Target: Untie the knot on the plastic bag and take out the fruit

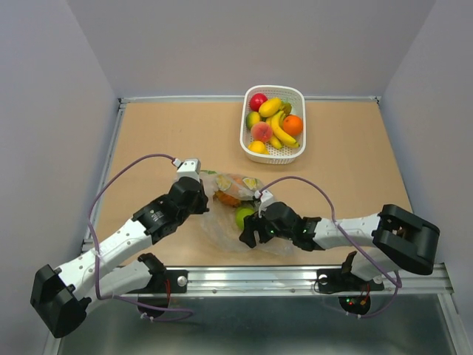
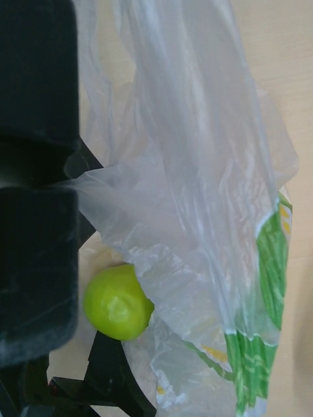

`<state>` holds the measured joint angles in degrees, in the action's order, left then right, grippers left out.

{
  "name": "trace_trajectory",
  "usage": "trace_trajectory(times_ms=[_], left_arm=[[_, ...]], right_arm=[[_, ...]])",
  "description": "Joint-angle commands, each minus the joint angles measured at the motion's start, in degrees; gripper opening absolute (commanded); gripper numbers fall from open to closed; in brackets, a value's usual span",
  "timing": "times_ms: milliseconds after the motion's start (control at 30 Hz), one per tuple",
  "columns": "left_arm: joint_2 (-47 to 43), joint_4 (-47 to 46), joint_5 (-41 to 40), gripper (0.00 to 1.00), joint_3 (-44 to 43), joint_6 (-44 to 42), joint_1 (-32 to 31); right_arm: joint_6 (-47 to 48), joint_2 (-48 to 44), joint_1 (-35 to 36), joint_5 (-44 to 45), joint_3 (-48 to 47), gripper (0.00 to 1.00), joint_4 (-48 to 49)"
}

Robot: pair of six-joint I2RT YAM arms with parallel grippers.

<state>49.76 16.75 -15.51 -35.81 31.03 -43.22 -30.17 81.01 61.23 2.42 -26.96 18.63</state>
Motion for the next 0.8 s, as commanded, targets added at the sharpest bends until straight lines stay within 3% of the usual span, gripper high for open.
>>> trace_trajectory(times_ms=[0, 133, 333, 633, 767], left_arm=[[-0.1, 0.74, -2.33, 0.0, -1.89, -1.31, 0.24], [1.04, 0.47, -3.39, 0.01, -2.07, -2.98, 0.24], [3.24, -0.32, -2.69, 0.0, -2.24, -3.52, 0.24], [3.59, -0.76, -2.25, 0.01, -2.07, -3.96, 0.24], [3.5, -0.85, -2.07, 0.0, -1.98, -4.04, 0.24]], right_arm=[[3.72, -0.06, 0.99, 3.37, -2.48, 0.86, 1.15], [4.16, -3.22, 1.7, 10.4, -3.45, 0.94, -1.66], [3.28, -6.31, 2.05, 18.32, -4.33, 0.96, -3.51], [2.75, -0.78, 2.49, 25.88, -8.1, 1.0, -3.17], [2.75, 2.48, 2.4, 27.29, -7.49, 0.98, 2.97]])
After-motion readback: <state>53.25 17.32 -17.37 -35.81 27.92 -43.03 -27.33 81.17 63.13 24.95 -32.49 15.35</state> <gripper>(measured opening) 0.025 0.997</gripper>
